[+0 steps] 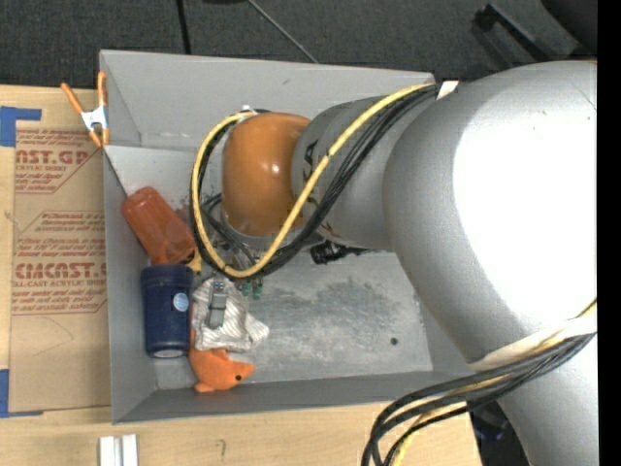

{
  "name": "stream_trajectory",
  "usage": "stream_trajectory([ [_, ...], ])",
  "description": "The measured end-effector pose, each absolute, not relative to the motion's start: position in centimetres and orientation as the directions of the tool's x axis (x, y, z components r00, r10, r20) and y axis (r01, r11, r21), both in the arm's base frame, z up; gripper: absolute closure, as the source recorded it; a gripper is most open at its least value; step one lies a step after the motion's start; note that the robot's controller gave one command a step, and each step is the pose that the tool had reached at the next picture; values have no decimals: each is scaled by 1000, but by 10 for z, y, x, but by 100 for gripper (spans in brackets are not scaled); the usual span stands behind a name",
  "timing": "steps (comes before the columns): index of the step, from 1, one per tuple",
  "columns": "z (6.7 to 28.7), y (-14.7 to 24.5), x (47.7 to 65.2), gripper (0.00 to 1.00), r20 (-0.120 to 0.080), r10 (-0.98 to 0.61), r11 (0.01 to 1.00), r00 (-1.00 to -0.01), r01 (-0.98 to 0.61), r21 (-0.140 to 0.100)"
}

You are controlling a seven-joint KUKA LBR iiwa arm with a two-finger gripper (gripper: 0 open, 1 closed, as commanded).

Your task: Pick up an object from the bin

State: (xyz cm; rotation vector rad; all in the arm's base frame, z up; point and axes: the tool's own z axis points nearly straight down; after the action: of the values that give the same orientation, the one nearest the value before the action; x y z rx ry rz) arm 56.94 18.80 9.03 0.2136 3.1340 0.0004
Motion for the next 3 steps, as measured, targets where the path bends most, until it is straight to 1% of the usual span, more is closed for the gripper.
stream_trajectory([
  [1, 104, 188, 574, 0, -2, 61, 998, -998, 61, 0],
  [2, 121, 188, 564, 0, 0, 149, 989, -989, 149, 1],
  [3, 104, 157, 567, 0, -2, 39, 999, -999, 39, 1],
])
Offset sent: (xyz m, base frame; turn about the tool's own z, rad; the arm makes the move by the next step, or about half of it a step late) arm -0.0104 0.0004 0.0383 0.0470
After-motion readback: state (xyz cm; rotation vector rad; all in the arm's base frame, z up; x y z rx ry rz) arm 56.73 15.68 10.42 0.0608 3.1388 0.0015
